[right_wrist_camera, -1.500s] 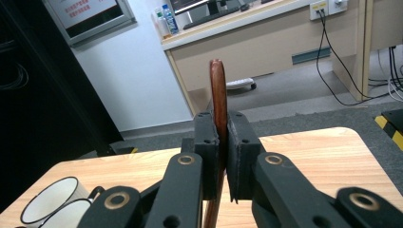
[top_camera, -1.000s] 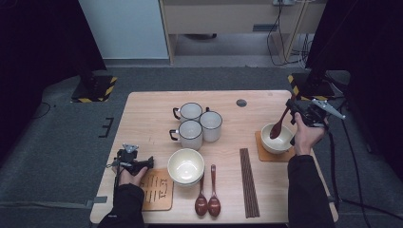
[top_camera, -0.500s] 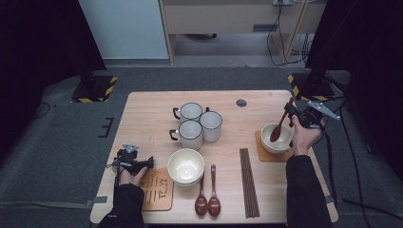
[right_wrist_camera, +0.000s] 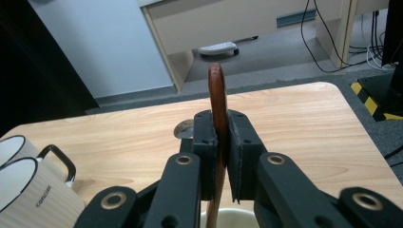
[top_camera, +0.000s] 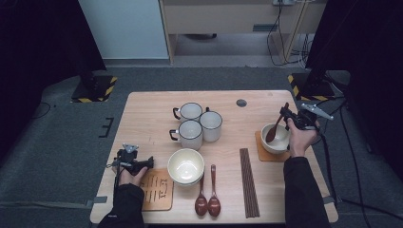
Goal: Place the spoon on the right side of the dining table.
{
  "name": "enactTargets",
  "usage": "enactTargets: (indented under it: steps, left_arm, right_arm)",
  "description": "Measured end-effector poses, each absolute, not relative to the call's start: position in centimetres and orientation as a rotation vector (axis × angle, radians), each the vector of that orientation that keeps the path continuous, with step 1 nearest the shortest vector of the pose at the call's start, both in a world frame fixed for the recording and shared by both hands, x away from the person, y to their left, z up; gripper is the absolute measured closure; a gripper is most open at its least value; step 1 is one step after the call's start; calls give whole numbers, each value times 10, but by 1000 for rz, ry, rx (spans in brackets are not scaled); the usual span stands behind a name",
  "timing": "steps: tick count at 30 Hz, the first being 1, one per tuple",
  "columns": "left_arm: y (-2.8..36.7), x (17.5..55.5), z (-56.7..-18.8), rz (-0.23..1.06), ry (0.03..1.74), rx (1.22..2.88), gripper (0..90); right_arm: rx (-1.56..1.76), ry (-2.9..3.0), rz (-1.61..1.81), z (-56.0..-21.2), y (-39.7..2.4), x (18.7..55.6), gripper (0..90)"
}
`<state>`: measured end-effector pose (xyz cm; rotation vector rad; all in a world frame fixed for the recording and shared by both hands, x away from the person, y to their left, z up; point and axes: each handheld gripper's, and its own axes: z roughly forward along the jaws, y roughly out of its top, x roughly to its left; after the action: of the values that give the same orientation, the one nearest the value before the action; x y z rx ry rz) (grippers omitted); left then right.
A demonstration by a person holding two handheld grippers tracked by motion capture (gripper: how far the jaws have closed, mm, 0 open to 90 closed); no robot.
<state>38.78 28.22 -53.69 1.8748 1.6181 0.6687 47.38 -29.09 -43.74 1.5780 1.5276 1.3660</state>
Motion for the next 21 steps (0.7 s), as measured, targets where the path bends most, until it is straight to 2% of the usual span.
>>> enactTargets:
  steps: [5,11,16,21]
  left_arm:
    - [282,388,-537,669,1618,1875,4]
    - [282,388,-537,669,1618,1875,4]
    - [282,388,-537,669,1618,1875,4]
    - [282,388,-537,669,1618,1875,4]
  right_arm:
    - [1586,1543,1369,-439,-291,474,765]
    - [1592,1579,1308,-442,-292,473,602]
    - [1593,1629,1253,-445,-294,474,509]
    - [1598,1675,1188,-448,-297,473,458]
